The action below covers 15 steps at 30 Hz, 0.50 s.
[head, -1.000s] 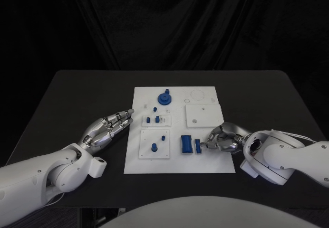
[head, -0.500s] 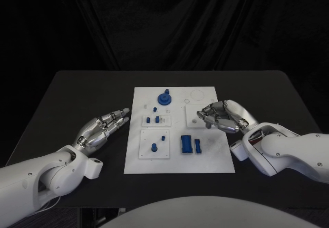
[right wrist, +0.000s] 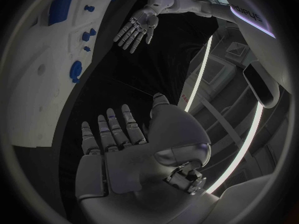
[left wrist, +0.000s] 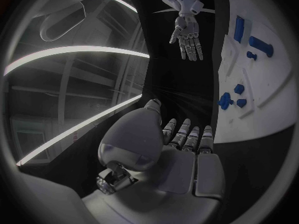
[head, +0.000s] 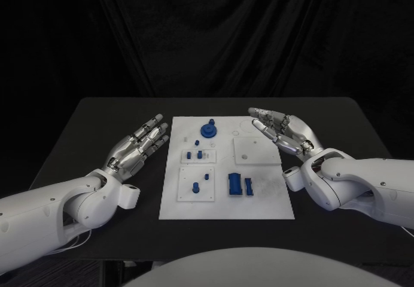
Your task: Assemble the parts on the task board
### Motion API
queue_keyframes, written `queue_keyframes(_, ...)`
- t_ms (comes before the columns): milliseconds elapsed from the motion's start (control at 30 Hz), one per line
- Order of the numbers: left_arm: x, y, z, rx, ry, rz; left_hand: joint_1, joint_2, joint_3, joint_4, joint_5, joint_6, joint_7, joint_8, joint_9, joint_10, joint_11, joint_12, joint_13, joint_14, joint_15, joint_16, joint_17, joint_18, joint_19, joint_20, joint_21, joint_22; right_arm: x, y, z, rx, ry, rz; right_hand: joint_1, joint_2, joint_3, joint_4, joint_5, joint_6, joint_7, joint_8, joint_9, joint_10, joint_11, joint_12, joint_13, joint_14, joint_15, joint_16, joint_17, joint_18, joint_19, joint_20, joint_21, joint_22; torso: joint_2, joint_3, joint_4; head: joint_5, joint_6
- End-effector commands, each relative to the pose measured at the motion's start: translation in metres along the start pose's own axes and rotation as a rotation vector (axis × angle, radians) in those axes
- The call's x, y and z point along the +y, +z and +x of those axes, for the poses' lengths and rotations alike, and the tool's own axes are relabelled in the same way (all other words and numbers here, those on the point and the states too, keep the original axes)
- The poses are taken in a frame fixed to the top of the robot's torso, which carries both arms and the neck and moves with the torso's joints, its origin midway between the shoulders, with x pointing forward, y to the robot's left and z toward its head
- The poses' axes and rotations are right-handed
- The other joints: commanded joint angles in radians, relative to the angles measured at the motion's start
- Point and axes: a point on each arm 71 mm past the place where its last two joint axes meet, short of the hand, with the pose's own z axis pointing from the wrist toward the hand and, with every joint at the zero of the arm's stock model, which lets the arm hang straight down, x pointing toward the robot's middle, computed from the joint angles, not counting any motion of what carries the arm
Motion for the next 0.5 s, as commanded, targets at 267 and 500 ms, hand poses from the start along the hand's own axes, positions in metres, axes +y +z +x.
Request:
queue_keyframes(267,0.002,0.007,0.001,-0.008,-0.001,0.001,-0.467,-0.062,0.015,-0.104,-0.18,-0.086,-0.023,-0.025,-0.023,-0.078,-0.082,-0.12,-0.033,-0.012,-0.022,-0.021,-0.007,-0.037,-0.017,-0.046,-0.019,-0.03,-0.006,0.002,0.001,0.004,0.041,-0.003,-0.643,-0.109,0.123,-0.177,-0.216,-0.32,-0.005,-0.049,-0.131,-0.171,-0.144,-0.204,-0.161,-0.19,-0.15,-0.162,-0.046,-0.069,-0.086,-0.175,-0.023,-0.151,-0.03,0.0065,-0.0142,0.019,0.006)
queue_keyframes(500,-0.003,0.017,0.003,-0.085,0.042,0.005,-0.681,-0.106,0.048,-0.151,-0.241,-0.169,0.071,-0.025,-0.023,-0.078,-0.082,-0.15,-0.033,-0.012,-0.106,-0.021,-0.007,-0.049,-0.017,-0.078,-0.019,-0.03,-0.004,0.032,0.008,-0.085,0.106,0.039,-0.967,-0.109,0.218,-0.292,-0.355,-0.46,-0.005,-0.049,-0.131,-0.247,-0.144,-0.347,-0.161,-0.19,-0.15,-0.162,-0.046,-0.069,-0.086,-0.292,-0.023,-0.151,-0.044,0.0083,-0.0385,0.035,0.06)
